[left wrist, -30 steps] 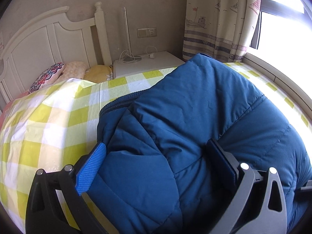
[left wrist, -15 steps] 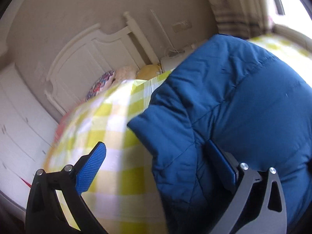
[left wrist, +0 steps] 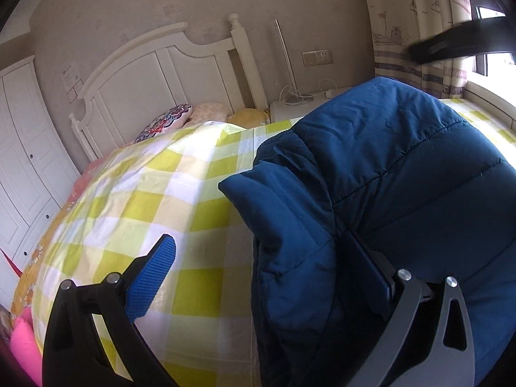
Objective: Fold large clothes
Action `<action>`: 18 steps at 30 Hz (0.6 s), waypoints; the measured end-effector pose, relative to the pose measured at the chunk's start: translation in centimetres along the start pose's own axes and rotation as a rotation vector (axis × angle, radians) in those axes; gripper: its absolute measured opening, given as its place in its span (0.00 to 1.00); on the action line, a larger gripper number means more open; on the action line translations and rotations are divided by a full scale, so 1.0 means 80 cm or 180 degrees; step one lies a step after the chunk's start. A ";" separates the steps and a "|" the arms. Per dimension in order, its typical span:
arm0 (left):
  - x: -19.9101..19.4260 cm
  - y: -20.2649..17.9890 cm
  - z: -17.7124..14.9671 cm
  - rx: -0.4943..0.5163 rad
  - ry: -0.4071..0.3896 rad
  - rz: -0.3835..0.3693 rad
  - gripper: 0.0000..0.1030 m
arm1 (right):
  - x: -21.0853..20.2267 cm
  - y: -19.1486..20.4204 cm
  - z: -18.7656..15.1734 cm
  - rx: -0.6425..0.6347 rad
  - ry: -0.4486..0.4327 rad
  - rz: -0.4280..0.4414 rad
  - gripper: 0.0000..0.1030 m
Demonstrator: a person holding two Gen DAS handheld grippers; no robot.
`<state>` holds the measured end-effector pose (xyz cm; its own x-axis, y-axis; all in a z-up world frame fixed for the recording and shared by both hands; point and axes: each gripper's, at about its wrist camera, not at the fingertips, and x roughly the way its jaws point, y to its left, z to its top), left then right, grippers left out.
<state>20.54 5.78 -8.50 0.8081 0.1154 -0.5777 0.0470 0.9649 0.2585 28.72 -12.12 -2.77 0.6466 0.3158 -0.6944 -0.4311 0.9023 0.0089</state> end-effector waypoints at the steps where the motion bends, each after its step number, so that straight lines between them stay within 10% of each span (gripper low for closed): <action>1: 0.001 0.001 -0.001 -0.0014 -0.0002 -0.0020 0.98 | 0.028 -0.002 0.004 0.0020 0.0198 0.0005 0.61; 6: 0.012 0.014 0.000 -0.0168 0.0070 -0.0128 0.98 | 0.124 -0.003 0.004 -0.0006 0.0835 0.0068 0.65; 13: -0.012 0.038 0.078 -0.0078 0.0051 -0.0268 0.98 | 0.125 0.016 -0.008 -0.0253 0.0801 -0.0142 0.65; 18: 0.072 0.025 0.130 0.0194 0.0411 0.0363 0.98 | 0.121 0.014 -0.009 -0.0229 0.0740 -0.0131 0.65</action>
<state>31.41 5.89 -3.24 0.7284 0.2563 -0.6355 -0.0018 0.9282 0.3722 34.06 -8.27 -10.00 0.5061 0.1956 -0.8400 -0.4564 0.8871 -0.0684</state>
